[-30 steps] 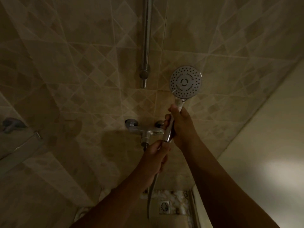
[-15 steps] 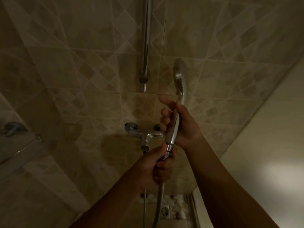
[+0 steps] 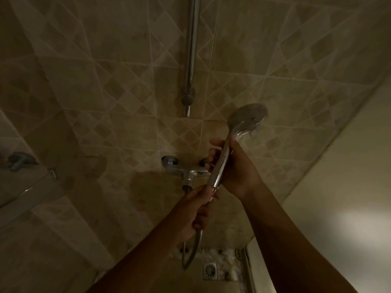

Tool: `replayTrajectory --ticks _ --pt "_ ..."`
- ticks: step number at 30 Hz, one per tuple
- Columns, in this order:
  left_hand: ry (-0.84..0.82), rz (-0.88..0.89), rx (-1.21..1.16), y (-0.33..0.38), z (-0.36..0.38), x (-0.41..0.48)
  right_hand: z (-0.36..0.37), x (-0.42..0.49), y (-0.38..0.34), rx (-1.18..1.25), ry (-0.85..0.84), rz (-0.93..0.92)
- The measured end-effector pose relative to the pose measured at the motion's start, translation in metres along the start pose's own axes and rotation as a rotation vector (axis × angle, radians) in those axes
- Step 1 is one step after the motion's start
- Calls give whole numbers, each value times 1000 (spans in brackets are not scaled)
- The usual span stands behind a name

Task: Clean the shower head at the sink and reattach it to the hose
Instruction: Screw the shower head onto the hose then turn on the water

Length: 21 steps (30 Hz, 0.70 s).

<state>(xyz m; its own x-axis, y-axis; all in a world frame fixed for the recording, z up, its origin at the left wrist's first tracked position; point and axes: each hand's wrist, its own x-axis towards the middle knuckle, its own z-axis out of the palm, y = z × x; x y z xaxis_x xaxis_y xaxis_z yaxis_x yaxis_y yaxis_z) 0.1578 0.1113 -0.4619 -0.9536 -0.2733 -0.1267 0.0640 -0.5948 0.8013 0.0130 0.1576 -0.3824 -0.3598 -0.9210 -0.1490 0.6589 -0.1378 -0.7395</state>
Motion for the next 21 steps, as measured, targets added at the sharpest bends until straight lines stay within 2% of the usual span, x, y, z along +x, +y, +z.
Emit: replayTrajectory --ticks 5,8,10,14,17,19,21 --pt "-347 -106 -208 9 14 -8 4 -9 -7 146 -470 -45" --pt "-432 -111 -228 8 22 -11 4 -11 -7 208 -611 -26" --pt "-380 -99 -223 5 22 -11 2 -11 -7 166 -533 -9" --pt "-8 -13 -25 -4 19 -6 2 -4 -2 -157 4 1" --pt "214 56 228 -13 20 -2 5 2 9 -226 315 -65" --pt "253 78 295 -18 22 -2 4 3 14 -267 362 -98" --pt "211 84 223 -19 21 -3 3 1 13 -268 293 -74"
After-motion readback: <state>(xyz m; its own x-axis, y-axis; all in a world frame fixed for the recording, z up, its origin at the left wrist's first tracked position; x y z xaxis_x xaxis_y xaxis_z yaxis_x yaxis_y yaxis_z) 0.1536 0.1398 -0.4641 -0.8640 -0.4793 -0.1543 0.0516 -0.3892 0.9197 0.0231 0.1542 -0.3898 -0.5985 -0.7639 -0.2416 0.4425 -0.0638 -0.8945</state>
